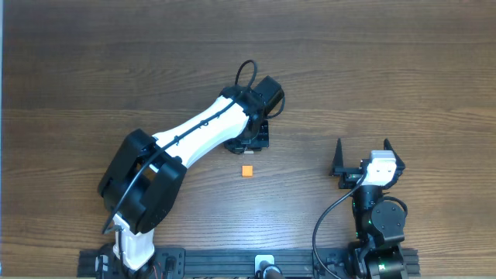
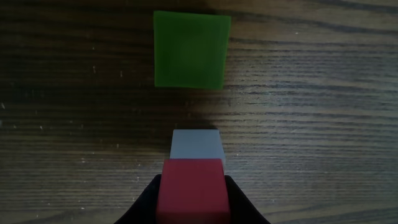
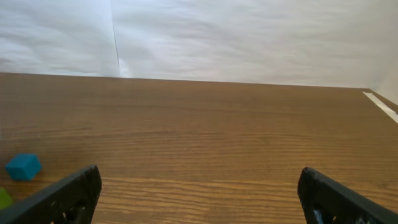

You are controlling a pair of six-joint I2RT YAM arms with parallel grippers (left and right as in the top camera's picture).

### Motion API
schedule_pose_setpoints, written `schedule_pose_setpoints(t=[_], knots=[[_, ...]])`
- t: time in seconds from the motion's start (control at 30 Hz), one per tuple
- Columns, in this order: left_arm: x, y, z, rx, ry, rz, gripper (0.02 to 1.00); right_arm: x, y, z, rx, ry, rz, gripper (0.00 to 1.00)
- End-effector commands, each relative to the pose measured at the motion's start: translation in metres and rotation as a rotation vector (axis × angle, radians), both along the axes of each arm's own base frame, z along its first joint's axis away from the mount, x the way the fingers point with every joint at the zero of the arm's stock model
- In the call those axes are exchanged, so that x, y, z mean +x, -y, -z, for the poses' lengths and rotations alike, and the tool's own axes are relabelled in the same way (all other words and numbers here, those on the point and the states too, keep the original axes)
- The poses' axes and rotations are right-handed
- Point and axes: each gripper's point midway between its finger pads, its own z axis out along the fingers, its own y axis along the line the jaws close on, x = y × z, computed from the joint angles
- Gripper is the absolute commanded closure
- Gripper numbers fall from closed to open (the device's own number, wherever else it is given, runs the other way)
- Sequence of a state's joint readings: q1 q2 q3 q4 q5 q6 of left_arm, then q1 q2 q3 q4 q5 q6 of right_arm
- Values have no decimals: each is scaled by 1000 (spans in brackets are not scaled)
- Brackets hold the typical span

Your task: Stack Cubes

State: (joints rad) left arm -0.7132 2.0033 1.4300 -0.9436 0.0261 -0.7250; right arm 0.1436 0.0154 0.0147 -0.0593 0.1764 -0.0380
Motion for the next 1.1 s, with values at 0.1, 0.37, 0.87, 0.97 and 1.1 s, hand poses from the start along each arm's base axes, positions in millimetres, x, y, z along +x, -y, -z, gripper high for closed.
schedule_pose_setpoints(t=[0.1, 0.37, 0.87, 0.97, 1.1], knots=[[-1, 3, 4, -1, -13, 17, 952, 0, 0, 2, -4, 1, -1, 7], [-2, 3, 6, 2, -18, 17, 947, 0, 0, 2, -4, 1, -1, 7], [-1, 3, 6, 1, -17, 17, 698, 0, 0, 2, -4, 1, -1, 7], [-1, 3, 6, -1, -14, 17, 678, 0, 0, 2, -4, 1, -1, 7], [-1, 4, 6, -4, -16, 17, 654, 0, 0, 2, -4, 1, -1, 9]])
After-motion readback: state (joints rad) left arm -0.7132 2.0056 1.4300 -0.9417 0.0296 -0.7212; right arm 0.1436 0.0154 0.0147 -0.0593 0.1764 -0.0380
